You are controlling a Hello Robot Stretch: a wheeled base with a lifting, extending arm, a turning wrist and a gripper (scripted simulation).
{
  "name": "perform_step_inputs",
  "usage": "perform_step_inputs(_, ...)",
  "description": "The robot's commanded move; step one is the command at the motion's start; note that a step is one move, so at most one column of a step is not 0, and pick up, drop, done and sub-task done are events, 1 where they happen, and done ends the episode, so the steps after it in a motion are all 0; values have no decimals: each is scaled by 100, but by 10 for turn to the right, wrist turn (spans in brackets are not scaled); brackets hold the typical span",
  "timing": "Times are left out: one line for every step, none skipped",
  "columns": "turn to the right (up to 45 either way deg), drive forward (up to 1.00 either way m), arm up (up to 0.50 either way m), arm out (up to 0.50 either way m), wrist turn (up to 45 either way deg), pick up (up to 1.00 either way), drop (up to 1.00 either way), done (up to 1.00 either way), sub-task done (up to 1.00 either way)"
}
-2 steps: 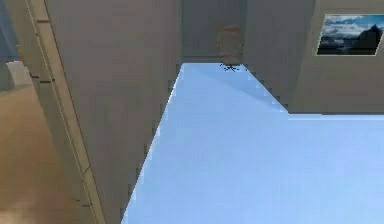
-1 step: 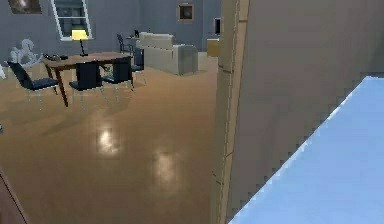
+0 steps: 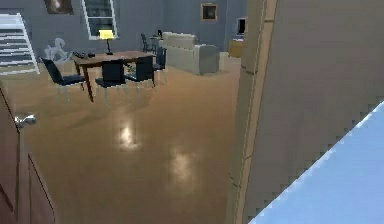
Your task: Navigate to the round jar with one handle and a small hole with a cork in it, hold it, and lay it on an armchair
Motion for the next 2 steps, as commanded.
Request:
perform_step_inputs(0, 15, 0, 0, 0, 0, 0, 0, 0)
perform_step_inputs(-60, 0, 0, 0, 0, 0, 0, 0, 0)
